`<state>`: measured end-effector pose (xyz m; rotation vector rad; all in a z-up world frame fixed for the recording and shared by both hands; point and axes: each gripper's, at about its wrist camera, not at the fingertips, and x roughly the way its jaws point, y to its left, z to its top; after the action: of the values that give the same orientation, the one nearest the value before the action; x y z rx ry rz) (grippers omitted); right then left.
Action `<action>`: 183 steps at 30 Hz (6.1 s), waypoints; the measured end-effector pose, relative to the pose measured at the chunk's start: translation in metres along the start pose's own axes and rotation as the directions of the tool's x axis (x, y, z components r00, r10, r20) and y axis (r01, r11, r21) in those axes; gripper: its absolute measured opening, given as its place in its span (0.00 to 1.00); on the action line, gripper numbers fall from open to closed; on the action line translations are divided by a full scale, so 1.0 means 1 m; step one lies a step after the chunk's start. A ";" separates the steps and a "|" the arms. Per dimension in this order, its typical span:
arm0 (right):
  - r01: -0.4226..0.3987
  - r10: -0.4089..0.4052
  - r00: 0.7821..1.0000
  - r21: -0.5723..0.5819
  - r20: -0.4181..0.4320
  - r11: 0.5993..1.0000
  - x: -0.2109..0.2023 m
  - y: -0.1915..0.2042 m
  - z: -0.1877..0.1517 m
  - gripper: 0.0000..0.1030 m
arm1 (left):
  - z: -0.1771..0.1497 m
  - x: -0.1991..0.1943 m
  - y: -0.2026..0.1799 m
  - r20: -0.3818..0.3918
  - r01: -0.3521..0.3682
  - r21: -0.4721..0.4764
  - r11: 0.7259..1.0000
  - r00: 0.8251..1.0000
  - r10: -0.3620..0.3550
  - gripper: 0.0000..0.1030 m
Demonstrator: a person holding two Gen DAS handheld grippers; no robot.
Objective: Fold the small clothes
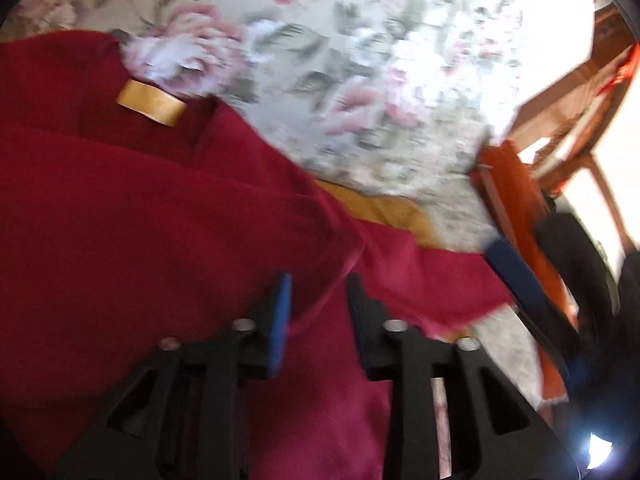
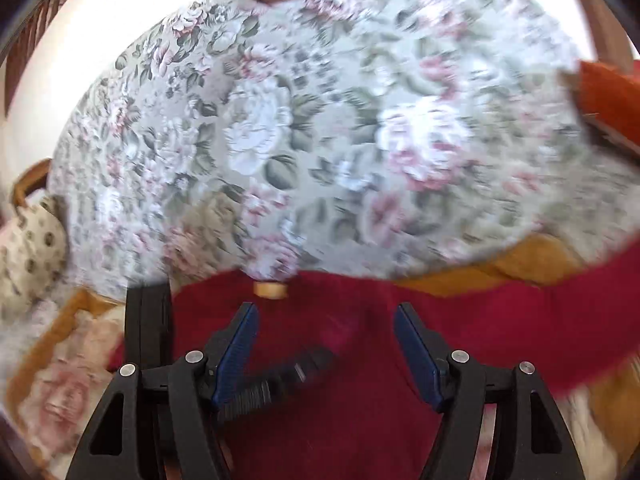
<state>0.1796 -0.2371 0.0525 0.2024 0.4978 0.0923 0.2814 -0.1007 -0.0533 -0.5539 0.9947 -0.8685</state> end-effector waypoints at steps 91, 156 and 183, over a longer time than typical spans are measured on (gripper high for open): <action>0.422 -0.489 0.869 0.407 0.073 0.810 -0.192 -0.276 -0.006 0.28 | -0.018 -0.151 0.076 0.274 -0.491 -0.033 0.871 0.833 0.480 0.61; -0.059 0.082 0.989 0.170 -0.126 0.984 -0.024 -0.024 -0.115 0.29 | -0.037 -0.031 -0.031 0.061 -0.319 0.082 0.944 0.947 0.315 0.07; -0.037 0.058 0.986 0.133 -0.156 0.990 -0.017 -0.023 -0.118 0.29 | 0.015 -0.033 -0.022 0.011 -0.289 0.138 0.947 0.957 0.291 0.50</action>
<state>0.1089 -0.2416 -0.0456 0.3360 0.6593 0.1240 0.2780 -0.0854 -0.0141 -0.2756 0.9870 -0.6707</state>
